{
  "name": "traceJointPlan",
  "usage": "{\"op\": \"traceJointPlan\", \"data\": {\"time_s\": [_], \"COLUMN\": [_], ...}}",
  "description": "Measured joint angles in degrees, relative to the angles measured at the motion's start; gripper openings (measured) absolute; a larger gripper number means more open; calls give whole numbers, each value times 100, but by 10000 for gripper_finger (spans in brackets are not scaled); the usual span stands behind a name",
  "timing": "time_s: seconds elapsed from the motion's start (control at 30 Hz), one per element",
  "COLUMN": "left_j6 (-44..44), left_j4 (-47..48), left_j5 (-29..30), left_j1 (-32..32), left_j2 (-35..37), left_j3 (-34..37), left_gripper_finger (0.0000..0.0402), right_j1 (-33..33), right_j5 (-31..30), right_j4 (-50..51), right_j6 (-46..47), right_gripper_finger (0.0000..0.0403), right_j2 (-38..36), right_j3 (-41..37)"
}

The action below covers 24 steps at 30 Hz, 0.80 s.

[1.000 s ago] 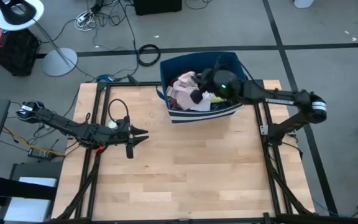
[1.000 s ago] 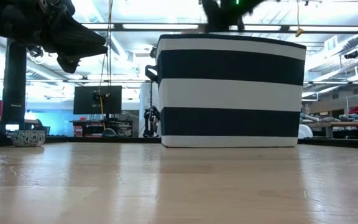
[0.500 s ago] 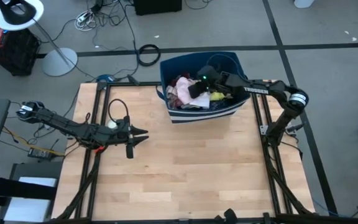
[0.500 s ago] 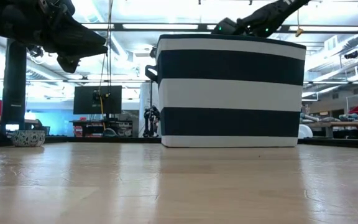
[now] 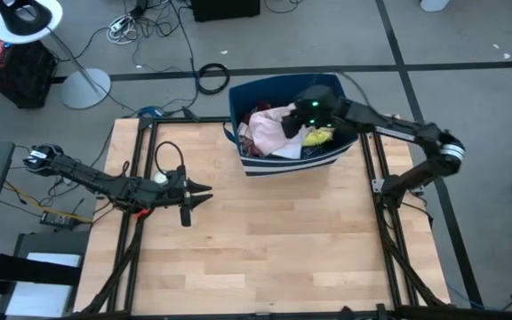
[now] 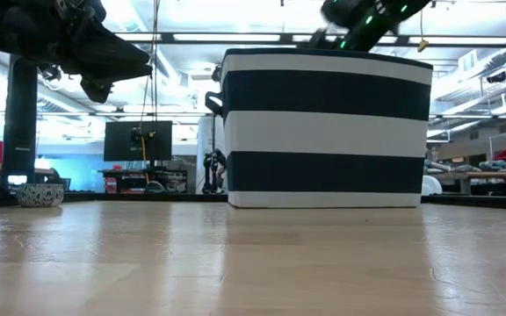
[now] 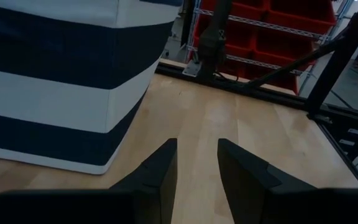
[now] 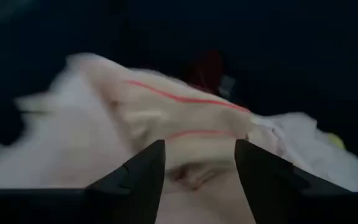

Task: Sort clothes
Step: Return to Home Position

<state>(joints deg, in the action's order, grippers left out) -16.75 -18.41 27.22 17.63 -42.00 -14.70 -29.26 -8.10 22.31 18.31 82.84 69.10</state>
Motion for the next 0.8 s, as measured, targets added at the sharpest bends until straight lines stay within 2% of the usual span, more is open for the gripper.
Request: {"op": "traceJointPlan", "data": {"time_s": [0.2,0.47,0.7,0.8], "left_j6": [1,2,2,1], "left_j4": [-2,14,-11,-51], "left_j5": [0,4,4,4], "left_j1": [0,0,0,0], "left_j2": [0,0,0,0], "left_j3": [0,0,0,0], "left_gripper_finger": [121,122,122,122], "right_j1": [69,237,351,585], "right_j5": [563,772,1460,1883], "right_j4": [157,548,1381,1892], "right_j6": [138,125,317,-143], "right_gripper_finger": [197,199,197,198], "right_j2": [-1001,-1988,-2741,-2992], "right_j3": [0,2,11,11]}}
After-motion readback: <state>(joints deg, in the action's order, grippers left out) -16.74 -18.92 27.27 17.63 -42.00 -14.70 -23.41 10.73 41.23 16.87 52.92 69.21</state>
